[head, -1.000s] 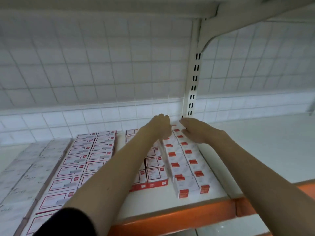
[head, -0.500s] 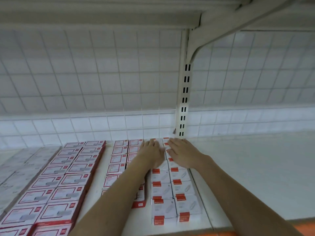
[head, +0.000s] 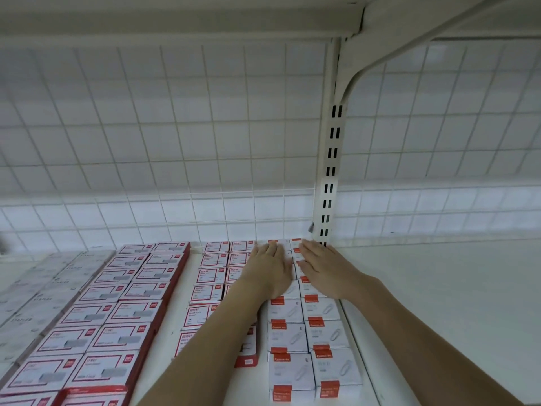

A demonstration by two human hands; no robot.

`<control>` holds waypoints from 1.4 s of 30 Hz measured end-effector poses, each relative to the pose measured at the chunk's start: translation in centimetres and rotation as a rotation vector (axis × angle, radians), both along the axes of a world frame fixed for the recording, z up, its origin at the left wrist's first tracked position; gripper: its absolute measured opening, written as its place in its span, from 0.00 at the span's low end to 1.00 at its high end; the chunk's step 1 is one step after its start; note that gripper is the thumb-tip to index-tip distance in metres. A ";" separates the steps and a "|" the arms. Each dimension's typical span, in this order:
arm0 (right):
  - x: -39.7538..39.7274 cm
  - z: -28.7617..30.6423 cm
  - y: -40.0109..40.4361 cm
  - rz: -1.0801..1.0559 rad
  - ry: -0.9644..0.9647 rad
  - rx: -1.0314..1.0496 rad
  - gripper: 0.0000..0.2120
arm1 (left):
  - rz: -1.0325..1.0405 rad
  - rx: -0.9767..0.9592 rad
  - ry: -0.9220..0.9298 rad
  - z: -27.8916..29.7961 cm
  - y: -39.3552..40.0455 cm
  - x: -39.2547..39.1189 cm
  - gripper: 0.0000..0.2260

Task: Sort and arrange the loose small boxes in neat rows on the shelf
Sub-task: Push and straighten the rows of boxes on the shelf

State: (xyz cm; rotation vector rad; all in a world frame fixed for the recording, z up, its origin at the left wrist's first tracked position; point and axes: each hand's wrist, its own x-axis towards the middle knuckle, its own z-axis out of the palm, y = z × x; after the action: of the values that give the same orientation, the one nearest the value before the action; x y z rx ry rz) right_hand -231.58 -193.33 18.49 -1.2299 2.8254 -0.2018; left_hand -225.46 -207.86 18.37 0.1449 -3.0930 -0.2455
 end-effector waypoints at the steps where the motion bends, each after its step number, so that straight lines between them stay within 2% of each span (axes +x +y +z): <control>1: 0.0 0.0 0.0 -0.002 0.002 0.008 0.25 | -0.002 -0.015 -0.008 0.1 0.0 0.0 0.25; 10: 1.7 1.8 1.3 0.017 0.019 0.033 0.24 | -0.007 -0.126 -0.044 1.9 1.1 2.6 0.25; 13: 2.4 1.4 1.6 0.041 -0.013 0.062 0.24 | -0.016 -0.117 -0.104 1.1 1.5 2.8 0.25; 21: 2.5 1.0 1.7 0.034 -0.078 -0.033 0.23 | 0.031 -0.059 -0.073 0.6 1.9 2.9 0.25; 34: 3.8 1.2 2.5 0.055 -0.022 -0.063 0.23 | 0.076 -0.074 -0.104 1.8 3.0 5.6 0.25; 42: 5.2 0.7 2.5 0.069 -0.065 -0.053 0.23 | 0.067 -0.074 -0.099 1.4 3.9 7.2 0.25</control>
State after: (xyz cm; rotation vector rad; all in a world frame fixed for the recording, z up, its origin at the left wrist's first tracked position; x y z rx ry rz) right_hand -226.40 -190.80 19.16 -1.3040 2.7342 -0.3095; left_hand -218.27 -203.95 19.73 0.2653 -3.1823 -0.1249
